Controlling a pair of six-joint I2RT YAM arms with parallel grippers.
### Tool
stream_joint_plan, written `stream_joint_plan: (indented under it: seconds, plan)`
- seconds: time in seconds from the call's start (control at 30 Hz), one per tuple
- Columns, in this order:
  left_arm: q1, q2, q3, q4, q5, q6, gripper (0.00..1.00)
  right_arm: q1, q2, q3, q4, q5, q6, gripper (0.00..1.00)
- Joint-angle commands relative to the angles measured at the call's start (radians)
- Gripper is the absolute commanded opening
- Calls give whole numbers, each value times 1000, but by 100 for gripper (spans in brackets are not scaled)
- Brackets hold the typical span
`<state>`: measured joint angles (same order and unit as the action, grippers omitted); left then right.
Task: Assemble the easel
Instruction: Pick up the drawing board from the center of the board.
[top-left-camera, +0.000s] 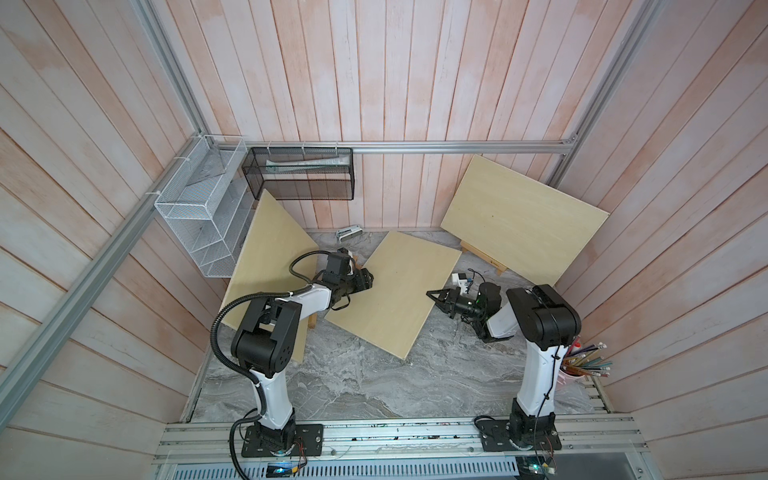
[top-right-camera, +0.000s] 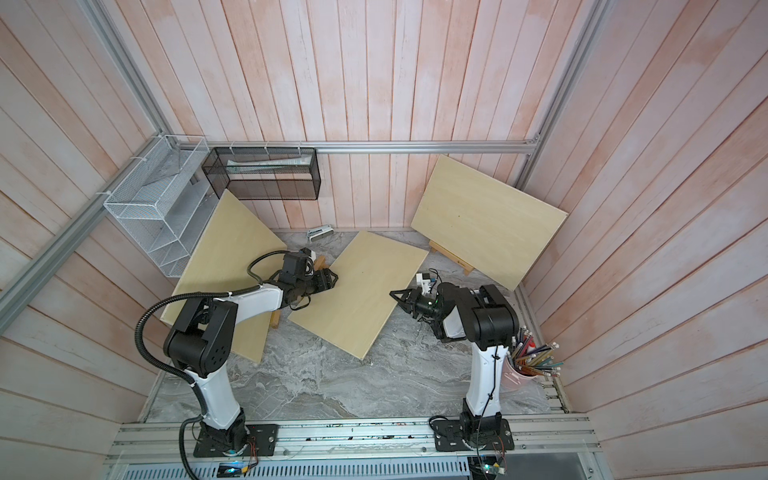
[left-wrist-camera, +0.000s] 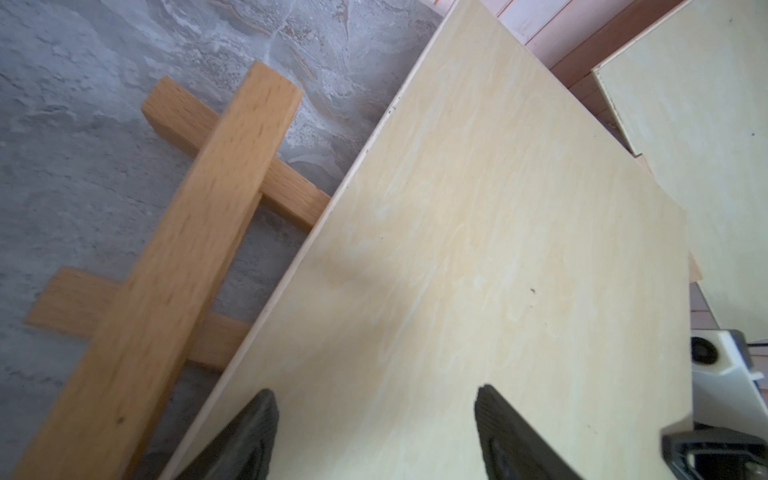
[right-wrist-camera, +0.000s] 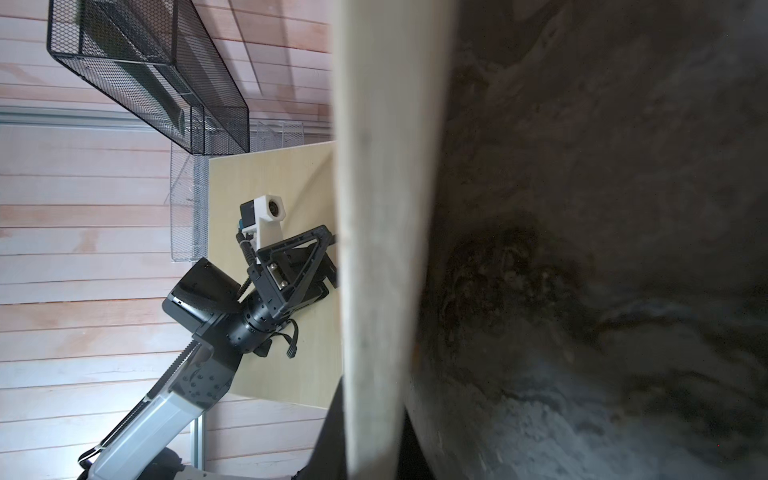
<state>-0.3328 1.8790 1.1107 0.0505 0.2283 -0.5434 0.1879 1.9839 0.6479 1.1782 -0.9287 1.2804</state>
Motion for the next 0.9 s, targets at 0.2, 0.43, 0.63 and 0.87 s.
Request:
stream_joint_plan:
  seconds: [0.2, 0.43, 0.63, 0.87]
  plan:
    - [12, -135, 88, -119, 3, 63, 78, -16, -465, 223, -784, 119, -592, 0]
    - [12, -156, 114, -177, 6, 92, 78, -19, -626, 327, -962, 144, -613, 0]
    - [2, -145, 111, -212, 18, 107, 78, -19, -730, 415, -1221, 226, -725, 0]
    - [-60, -81, 165, -276, -3, 140, 78, -20, -821, 514, -1571, 413, -875, 0]
